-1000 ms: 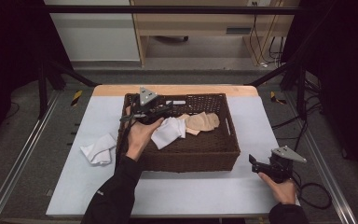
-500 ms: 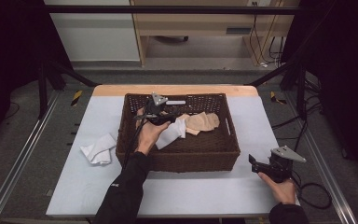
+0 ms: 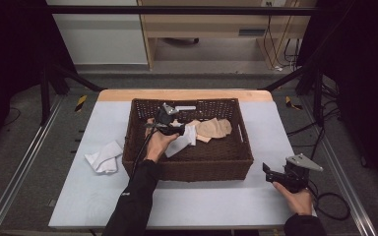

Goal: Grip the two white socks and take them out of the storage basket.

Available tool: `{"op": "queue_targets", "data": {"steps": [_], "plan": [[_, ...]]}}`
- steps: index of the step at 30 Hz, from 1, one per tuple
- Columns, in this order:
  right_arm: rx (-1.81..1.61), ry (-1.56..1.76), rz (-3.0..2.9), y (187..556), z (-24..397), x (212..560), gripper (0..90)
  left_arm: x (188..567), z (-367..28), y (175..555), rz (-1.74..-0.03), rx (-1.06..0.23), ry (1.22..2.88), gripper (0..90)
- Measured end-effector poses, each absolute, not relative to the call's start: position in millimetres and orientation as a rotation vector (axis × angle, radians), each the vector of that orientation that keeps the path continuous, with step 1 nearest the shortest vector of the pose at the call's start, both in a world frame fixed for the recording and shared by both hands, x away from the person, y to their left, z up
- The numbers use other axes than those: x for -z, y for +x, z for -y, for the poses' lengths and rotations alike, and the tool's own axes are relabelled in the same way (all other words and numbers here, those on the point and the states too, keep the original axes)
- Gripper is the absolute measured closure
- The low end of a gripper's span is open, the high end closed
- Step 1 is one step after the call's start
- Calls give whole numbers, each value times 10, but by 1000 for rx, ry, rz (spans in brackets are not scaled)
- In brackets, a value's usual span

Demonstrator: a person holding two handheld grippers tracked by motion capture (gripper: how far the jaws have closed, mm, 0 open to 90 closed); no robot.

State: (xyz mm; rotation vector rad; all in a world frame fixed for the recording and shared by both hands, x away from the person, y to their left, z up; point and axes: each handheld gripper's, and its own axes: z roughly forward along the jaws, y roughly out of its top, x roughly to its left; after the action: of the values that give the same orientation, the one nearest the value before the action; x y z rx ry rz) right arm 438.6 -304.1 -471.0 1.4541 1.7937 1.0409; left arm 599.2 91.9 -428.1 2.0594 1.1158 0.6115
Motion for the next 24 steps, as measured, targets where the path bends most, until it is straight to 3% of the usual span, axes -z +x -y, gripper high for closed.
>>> {"op": "queue_targets", "data": {"steps": [9, 14, 24], "plan": [[-1041, 1452, -1796, 4388, 3042, 4710, 79, 4381, -938, 6028, -1156, -575, 2122, 315], [-1042, 1452, -1795, 4388, 3043, 4709, 79, 4434, -934, 6034, -1164, -533, 2163, 350], [-1041, 1445, -1793, 4386, 3048, 4708, 82, 4427, -910, 5991, -1185, -503, 2246, 752]]}}
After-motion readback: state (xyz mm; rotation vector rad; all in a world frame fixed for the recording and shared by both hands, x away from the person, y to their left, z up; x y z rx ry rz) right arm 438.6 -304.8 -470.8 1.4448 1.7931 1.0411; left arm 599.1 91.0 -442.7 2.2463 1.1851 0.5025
